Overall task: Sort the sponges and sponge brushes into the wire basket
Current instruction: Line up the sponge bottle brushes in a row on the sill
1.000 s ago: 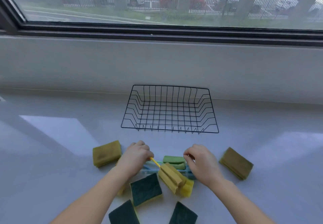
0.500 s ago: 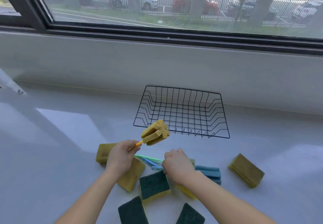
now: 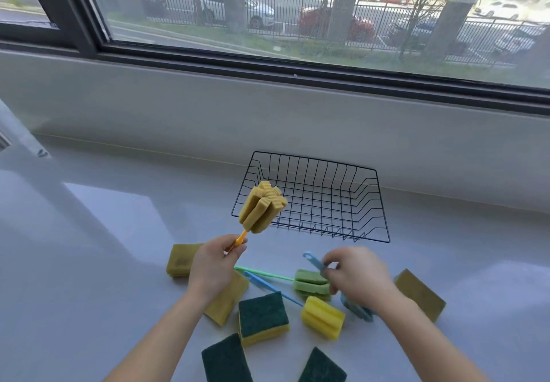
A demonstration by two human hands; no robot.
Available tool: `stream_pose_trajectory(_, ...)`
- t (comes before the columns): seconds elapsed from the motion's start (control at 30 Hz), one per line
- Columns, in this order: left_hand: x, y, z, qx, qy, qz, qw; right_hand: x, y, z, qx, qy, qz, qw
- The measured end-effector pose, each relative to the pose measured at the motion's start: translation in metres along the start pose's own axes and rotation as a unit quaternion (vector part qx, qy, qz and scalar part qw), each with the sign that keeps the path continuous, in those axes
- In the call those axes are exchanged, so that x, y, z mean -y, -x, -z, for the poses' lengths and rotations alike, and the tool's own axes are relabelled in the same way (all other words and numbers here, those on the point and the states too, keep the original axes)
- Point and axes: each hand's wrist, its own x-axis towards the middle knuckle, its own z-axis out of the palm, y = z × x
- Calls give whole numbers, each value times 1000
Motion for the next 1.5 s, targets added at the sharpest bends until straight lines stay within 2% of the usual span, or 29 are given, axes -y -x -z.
stream_pose_trajectory(0.1,-7,6,0,5,2,-15,1000,-23,28,30,19,-199,-56,978)
stream_pose_trajectory(0.2,-10,14,-2,5,11,-23,1000,-40,55,43,-6,-386,-105,917)
stream_pose_trajectory(0.27,-12,20,-2,8,19,-22,1000,-43,66,43,-12,-449,-115,886)
stream_pose_trajectory(0.33,-13,24,-1,8,28,-19,999,-41,73,40,-25,-472,-112,874)
stream_pose_trajectory(0.43,-12,31,4,4,43,-11,999,-31,78,35,-54,-468,-103,876)
stream_pose_trajectory(0.63,-1,42,22,-27,47,24,998,-4,78,32,-53,-485,-37,872)
stream_pose_trajectory(0.9,25,62,59,-81,168,129,974,55,55,11,9,-516,40,856)
stream_pose_trajectory(1.03,50,77,87,-106,186,156,964,89,37,-10,42,-515,51,854)
stream_pose_trajectory(1.17,79,97,114,-155,177,197,952,130,17,-49,103,-466,60,877)
stream_pose_trajectory(1.33,119,118,131,-205,154,263,930,189,4,-123,192,-330,84,921)
stream_pose_trajectory(1.5,147,124,143,-218,79,307,923,232,-13,-169,201,-257,87,941)
